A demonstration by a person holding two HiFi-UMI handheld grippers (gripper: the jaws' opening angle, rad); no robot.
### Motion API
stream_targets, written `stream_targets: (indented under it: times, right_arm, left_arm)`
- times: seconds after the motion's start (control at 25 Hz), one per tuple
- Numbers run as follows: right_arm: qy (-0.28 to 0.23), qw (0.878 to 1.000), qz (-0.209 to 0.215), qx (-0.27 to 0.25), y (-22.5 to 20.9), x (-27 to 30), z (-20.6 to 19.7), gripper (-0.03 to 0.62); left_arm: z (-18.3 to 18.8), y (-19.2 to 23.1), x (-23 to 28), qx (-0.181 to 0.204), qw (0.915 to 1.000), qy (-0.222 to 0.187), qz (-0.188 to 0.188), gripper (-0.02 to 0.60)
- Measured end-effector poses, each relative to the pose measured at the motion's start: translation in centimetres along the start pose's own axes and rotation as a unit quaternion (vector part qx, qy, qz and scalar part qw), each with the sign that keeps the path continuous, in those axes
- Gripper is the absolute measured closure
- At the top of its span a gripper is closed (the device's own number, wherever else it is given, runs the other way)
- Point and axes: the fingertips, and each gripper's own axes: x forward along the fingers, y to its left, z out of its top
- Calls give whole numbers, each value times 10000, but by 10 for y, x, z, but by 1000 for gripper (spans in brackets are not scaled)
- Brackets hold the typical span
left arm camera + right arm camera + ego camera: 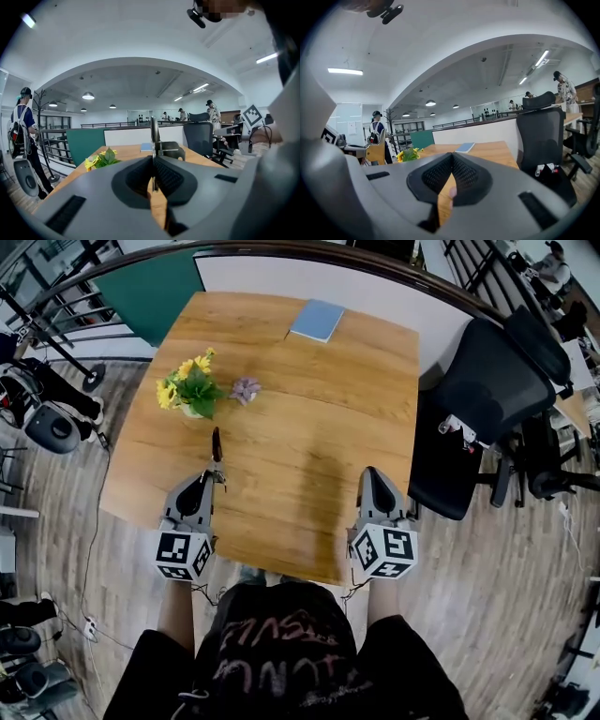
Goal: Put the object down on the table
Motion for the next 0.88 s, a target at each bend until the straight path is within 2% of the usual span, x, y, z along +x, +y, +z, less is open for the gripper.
stream_targets:
  times: [0.28,0.48,0.68,0.88]
  right_arm:
    - [-89,9998,-183,-34,3,0,3,589]
    - [-109,9995,-277,-67,8,0,4,589]
    - [-105,9996,-272,-68,16,3,4,589]
    - [-75,9997,-226,-36,22,10,3,589]
  left_arm:
    - [3,13,14,322,9993,93,-176,566]
    - [-4,19,29,855,9954,312,-302,566]
    - [-5,19,48,1406,9879,445,-482,566]
    - [-17,23,67,2123,9729,692,-607,566]
